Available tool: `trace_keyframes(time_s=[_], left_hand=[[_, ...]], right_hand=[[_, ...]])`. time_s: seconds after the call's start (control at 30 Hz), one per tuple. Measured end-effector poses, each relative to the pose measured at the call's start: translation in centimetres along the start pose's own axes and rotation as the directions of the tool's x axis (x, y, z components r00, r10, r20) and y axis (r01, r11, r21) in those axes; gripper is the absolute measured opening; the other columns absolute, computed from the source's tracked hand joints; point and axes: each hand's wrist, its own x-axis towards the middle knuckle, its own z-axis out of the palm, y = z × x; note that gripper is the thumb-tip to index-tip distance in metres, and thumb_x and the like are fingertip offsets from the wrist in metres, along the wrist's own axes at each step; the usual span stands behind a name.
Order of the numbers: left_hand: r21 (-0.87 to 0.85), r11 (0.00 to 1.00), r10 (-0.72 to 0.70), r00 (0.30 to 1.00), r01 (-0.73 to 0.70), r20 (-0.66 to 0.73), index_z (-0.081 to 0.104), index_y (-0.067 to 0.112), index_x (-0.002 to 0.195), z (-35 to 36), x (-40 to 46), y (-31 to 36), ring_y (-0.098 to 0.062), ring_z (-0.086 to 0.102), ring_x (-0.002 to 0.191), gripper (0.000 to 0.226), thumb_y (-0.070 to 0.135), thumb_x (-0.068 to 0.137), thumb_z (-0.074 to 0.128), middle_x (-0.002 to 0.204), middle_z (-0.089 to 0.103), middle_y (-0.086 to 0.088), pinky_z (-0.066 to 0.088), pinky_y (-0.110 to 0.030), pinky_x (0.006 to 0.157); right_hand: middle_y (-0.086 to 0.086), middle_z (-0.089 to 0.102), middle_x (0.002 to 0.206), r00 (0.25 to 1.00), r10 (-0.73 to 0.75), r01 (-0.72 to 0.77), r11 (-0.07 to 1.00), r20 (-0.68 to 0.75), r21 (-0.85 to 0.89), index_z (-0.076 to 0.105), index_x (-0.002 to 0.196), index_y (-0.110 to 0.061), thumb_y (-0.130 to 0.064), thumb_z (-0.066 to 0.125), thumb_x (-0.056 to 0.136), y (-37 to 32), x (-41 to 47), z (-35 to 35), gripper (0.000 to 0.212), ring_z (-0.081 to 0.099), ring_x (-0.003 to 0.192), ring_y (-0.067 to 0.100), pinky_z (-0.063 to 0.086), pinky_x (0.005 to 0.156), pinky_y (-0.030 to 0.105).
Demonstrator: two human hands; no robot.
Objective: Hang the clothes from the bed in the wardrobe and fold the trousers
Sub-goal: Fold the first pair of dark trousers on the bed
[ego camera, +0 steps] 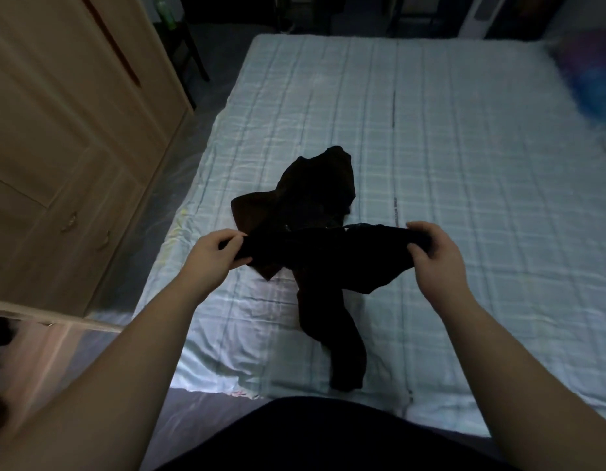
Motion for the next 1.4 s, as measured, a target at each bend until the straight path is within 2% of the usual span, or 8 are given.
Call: trace_keyframes(time_s=[0.17,0.33,0.53,0.83,1.0,1.1,1.27,1.4], left_hand=[[-0.034,0.999,0.025,0.996,-0.022,0.087,0.071,0.003,0.092,-2.0,-1.8,-0.1,-0.025,0.071,0.100,0.017,0.017,0.098,0.063,0.101,0.069,-0.016,0.058,-0.028,0.088],[0.432,0.852,0.237,0.954,-0.295,0.184,0.065,0.030,0.088,-2.2,-2.4,-0.7,-0.002,0.058,0.097,0.030,0.011,0.077,0.085,0.109,0.054,0.008,0.045,-0.013,0.085],[0.526,0.777,0.434,0.900,-0.346,-0.048,0.053,0.017,0.074,-0.2,-2.6,-0.5,-0.012,0.049,0.104,0.030,0.019,0.081,0.082,0.110,0.053,0.006,0.038,-0.025,0.085],[0.323,0.893,0.297,0.950,-0.313,0.099,0.045,0.011,0.078,6.6,-3.7,3.1,-0.002,0.050,0.057,0.036,0.015,0.083,0.080,0.068,0.052,0.002,0.043,-0.027,0.057],[0.174,0.962,0.168,0.960,-0.210,0.225,0.061,0.037,0.111,13.4,-4.9,5.8,-0.012,0.067,0.084,0.046,0.011,0.079,0.083,0.108,0.065,0.010,0.055,-0.024,0.063],[0.120,0.982,0.121,0.969,-0.149,0.217,0.071,0.022,0.108,18.3,-5.1,7.1,-0.003,0.066,0.055,0.028,0.008,0.084,0.077,0.075,0.074,0.008,0.047,-0.011,0.047],[0.257,0.940,0.212,0.975,-0.223,0.070,0.072,0.030,0.086,23.9,-3.7,9.5,0.007,0.068,0.077,0.013,0.023,0.081,0.081,0.077,0.073,0.019,0.048,-0.010,0.066],[0.343,0.892,0.289,0.955,-0.295,0.069,0.069,0.036,0.083,26.3,-3.2,11.9,0.010,0.066,0.077,0.015,0.028,0.081,0.082,0.077,0.070,0.031,0.047,-0.005,0.063]], right_hand=[[-0.016,0.066,0.090,0.997,0.004,-0.005,1.000,-0.078,-0.019,0.065,0.098,-0.023,0.000,0.061,0.092,-1.7,-2.7,-1.2,0.024,0.062,0.081,-0.010,0.041,0.069,-0.001],[-0.017,0.063,0.091,0.990,-0.008,0.003,0.999,-0.142,-0.041,0.058,0.099,-0.027,-0.002,0.053,0.095,-2.7,-4.5,-2.8,0.026,0.057,0.080,-0.017,0.038,0.067,-0.001],[-0.014,0.065,0.089,0.992,-0.054,0.047,0.997,-0.113,-0.064,0.056,0.096,-0.029,0.000,0.057,0.092,-3.0,-4.4,-5.0,0.029,0.059,0.079,-0.012,0.041,0.070,0.007],[-0.013,0.066,0.094,0.989,-0.025,0.032,0.998,-0.144,0.051,0.056,0.097,-0.027,0.004,0.060,0.090,-0.3,-2.0,-11.5,0.032,0.063,0.083,-0.009,0.044,0.074,0.012],[-0.020,0.070,0.086,0.999,-0.036,0.039,0.994,0.026,-0.097,0.064,0.089,-0.038,-0.003,0.054,0.097,3.3,1.2,-19.6,0.037,0.064,0.086,-0.005,0.046,0.080,0.022],[-0.019,0.069,0.089,0.997,0.003,0.007,0.993,0.080,-0.118,0.064,0.095,-0.036,-0.009,0.049,0.101,6.8,2.9,-23.1,0.031,0.065,0.091,0.006,0.051,0.085,0.035],[-0.004,0.063,0.110,0.979,0.097,-0.108,0.993,0.179,0.052,0.055,0.113,-0.026,-0.011,0.045,0.105,10.3,5.1,-26.1,0.019,0.060,0.108,0.016,0.046,0.084,0.029],[-0.004,0.067,0.107,0.975,0.096,-0.111,0.991,0.200,0.068,0.057,0.106,-0.030,-0.013,0.072,0.090,10.6,7.0,-27.1,0.027,0.065,0.097,0.006,0.049,0.081,0.029]])
